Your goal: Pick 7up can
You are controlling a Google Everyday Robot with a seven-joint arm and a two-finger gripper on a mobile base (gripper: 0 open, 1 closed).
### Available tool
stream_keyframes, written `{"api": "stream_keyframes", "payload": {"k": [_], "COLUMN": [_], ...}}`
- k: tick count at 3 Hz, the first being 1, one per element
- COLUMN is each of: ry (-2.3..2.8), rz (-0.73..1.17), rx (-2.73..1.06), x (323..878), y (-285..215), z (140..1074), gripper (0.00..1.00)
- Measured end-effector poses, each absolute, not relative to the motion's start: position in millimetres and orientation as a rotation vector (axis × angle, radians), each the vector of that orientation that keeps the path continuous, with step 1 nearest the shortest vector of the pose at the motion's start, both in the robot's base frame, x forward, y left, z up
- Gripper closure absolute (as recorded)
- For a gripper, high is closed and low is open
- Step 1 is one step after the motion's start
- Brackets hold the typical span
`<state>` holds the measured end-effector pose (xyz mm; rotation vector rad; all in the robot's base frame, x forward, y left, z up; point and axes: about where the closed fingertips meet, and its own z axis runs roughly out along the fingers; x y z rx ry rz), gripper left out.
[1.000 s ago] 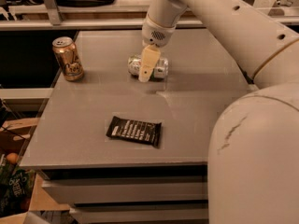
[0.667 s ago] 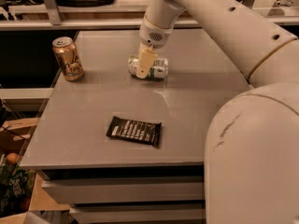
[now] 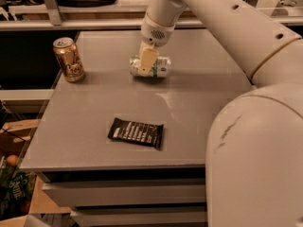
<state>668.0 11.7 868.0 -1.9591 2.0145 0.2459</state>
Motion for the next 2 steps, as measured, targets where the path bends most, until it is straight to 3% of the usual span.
{"api": "stream_keyframes", "payload": {"k": [1, 2], "ry": [1.993, 1.959], "rz": [0.215, 0.177], "rx": [-1.954, -1.952], "x": [667, 666], "y": [8, 4], "z": [883, 903], "gripper": [1.0, 1.0]}}
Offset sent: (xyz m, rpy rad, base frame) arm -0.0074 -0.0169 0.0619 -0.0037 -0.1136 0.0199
